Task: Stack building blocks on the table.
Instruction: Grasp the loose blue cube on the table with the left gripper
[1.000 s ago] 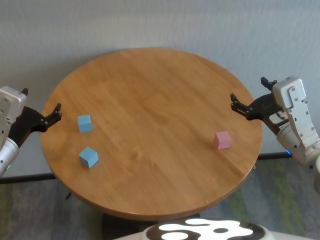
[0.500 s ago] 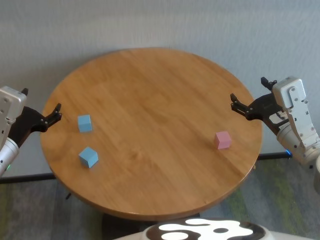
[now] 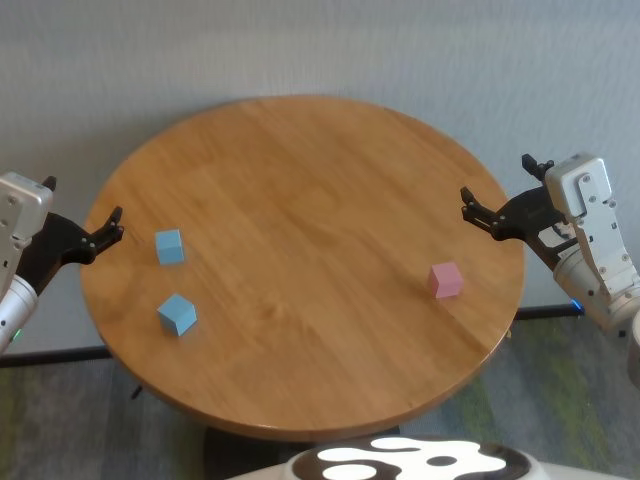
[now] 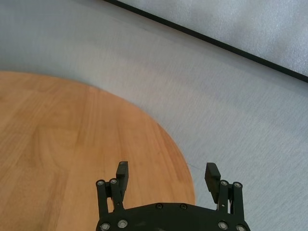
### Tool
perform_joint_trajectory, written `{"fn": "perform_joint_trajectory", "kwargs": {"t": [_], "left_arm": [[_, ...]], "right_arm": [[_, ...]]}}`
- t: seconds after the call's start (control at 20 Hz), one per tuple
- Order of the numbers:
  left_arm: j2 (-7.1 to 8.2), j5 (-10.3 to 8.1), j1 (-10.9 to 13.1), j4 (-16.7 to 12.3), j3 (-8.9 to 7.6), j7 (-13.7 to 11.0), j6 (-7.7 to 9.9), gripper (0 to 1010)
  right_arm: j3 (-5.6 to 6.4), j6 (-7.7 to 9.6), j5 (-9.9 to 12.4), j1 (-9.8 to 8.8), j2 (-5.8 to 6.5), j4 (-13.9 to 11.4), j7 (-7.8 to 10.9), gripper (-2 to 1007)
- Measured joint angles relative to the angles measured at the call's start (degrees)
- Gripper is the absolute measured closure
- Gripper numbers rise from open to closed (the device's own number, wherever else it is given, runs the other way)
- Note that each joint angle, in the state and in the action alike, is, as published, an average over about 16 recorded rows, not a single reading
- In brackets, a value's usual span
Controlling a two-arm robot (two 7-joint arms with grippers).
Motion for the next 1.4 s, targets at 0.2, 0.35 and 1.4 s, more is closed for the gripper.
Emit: {"fn": "perform_joint_trajectory", "kwargs": {"t": [0.2, 0.35, 1.4], "left_arm": [[0.00, 0.00, 0.0, 0.0, 0.00, 0.0, 0.00, 10], [0.00, 0.00, 0.0, 0.0, 0.00, 0.0, 0.00, 10], [2.02, -5.62, 2.8, -4.6, -1.56, -7.3, 2.63, 10]], "right_arm": [[0.00, 0.00, 0.0, 0.00, 0.00, 0.0, 0.00, 0], [0.00, 0.00, 0.0, 0.00, 0.00, 0.0, 0.00, 0], [0.00, 0.00, 0.0, 0.00, 0.00, 0.0, 0.00, 0]]}}
